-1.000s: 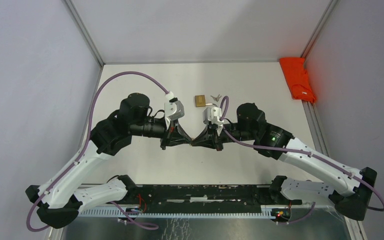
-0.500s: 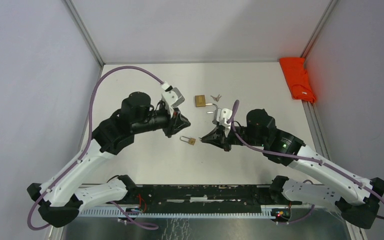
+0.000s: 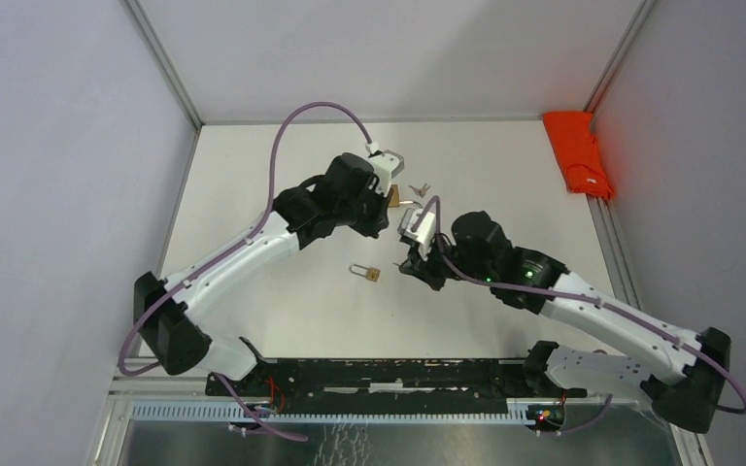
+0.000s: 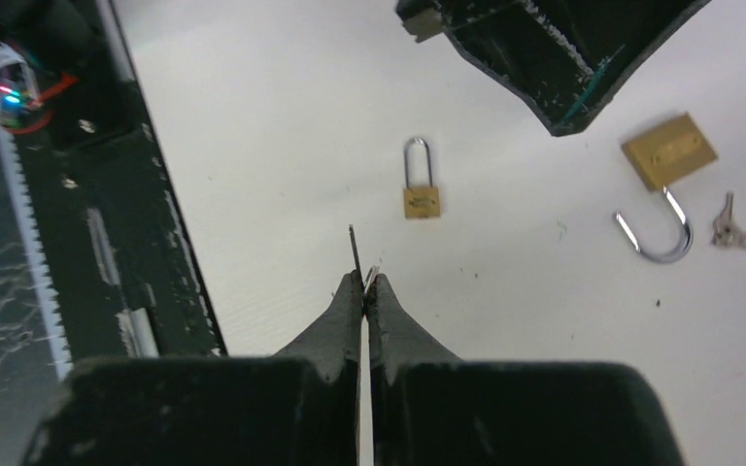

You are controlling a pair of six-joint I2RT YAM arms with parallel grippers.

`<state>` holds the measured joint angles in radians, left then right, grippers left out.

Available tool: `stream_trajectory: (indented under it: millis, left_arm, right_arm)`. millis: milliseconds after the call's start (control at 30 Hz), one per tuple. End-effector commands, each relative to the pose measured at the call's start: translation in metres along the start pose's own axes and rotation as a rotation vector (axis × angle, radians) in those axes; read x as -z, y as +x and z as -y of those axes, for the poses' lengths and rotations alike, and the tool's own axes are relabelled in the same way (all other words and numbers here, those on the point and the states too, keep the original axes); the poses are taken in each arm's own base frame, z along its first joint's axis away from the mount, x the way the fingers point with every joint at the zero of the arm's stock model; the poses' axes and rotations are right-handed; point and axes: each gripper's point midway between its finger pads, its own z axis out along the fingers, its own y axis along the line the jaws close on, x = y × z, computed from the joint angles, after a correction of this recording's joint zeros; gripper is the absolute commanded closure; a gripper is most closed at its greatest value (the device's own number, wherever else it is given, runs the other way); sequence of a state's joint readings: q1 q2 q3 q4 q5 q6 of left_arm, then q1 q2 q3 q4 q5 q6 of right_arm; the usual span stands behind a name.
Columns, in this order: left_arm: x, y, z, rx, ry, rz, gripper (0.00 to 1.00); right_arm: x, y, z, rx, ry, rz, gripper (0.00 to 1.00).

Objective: Unlock with the key
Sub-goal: Pick up the key from the center of the board.

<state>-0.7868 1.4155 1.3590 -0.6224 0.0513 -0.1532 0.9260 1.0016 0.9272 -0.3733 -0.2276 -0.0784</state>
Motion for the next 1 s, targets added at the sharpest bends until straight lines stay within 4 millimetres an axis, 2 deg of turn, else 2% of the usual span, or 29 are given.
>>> stream_trajectory:
  millis: [0, 67, 167, 300, 467, 533, 667, 967]
  left_arm:
    - [0.002, -0.017, 0.003, 0.126, -0.022, 0.037, 0.98]
    - [0.003, -0.017, 0.004, 0.144, -0.017, 0.04, 0.98]
    - [0.009, -0.017, 0.01, 0.161, 0.011, 0.046, 0.98]
    - [0.029, -0.018, 0.027, 0.139, 0.119, 0.101, 0.98]
    - [0.052, -0.008, 0.036, 0.044, 0.208, 0.207, 0.98]
    - [0.065, -0.009, 0.038, 0.016, 0.229, 0.273, 0.98]
    - [0.079, -0.014, 0.048, -0.015, 0.293, 0.347, 0.98]
    - [0.075, -0.026, 0.053, -0.048, 0.315, 0.361, 0.98]
  right_arm:
    - [-0.011, 0.001, 0.025, -0.032, 0.116, -0.054, 1.0]
    - [-0.018, 0.005, 0.032, -0.04, 0.145, -0.082, 1.0]
    - [-0.022, 0.0, 0.043, -0.063, 0.176, -0.07, 1.0]
    - [-0.024, -0.004, 0.053, -0.1, 0.182, -0.054, 1.0]
    - [-0.02, -0.022, 0.047, -0.154, 0.116, 0.022, 1.0]
    - [-0.017, -0.028, 0.045, -0.159, 0.1, 0.037, 1.0]
    - [-0.019, -0.036, 0.034, -0.174, 0.026, 0.058, 1.0]
    - [-0.033, -0.049, 0.004, -0.231, -0.174, 0.097, 1.0]
